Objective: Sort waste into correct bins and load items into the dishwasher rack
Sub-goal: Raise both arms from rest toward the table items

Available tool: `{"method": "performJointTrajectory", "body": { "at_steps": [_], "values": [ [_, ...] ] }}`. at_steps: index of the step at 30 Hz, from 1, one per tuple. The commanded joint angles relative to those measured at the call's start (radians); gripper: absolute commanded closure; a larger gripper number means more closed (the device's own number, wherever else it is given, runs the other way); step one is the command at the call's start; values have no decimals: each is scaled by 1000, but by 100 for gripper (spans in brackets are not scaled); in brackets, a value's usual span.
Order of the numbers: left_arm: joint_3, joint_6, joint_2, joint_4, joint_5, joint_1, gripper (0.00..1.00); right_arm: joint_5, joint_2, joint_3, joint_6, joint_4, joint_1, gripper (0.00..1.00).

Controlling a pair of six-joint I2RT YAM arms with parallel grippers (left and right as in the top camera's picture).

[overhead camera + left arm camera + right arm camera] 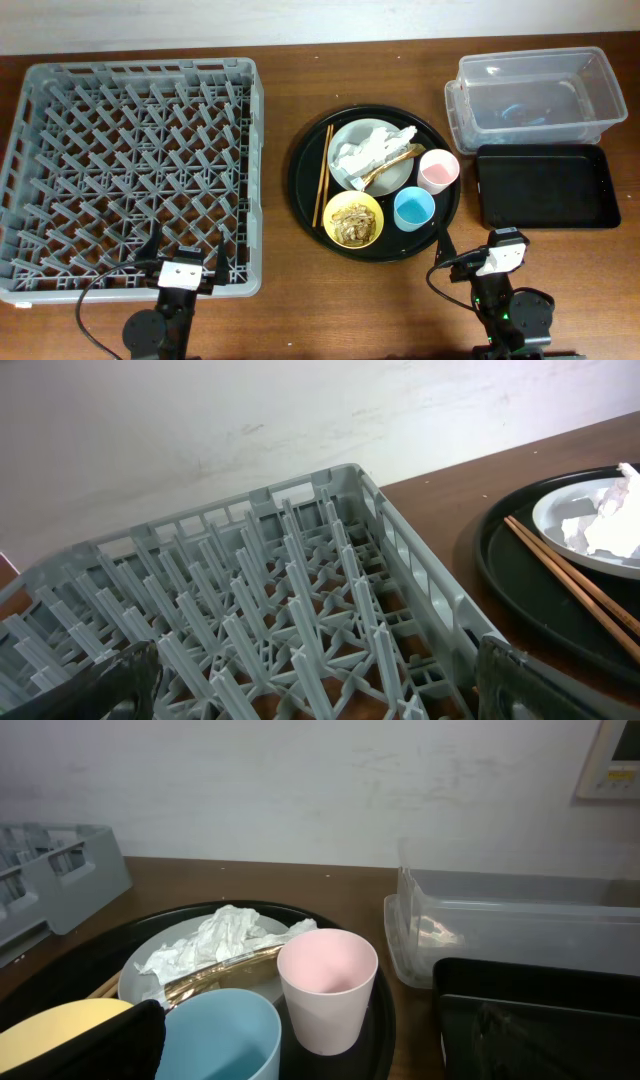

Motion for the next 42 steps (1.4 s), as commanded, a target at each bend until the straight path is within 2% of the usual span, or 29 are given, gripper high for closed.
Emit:
{"method": "performJointTrajectory", "body": {
  "at_steps": [1,42],
  "values": [
    [-10,8,3,3,-7,-4,1,5,-7,-8,5,-2,8,2],
    [-9,8,3,3,-11,-4,1,19,-7,-8,2,30,8,2]
  ]
}}
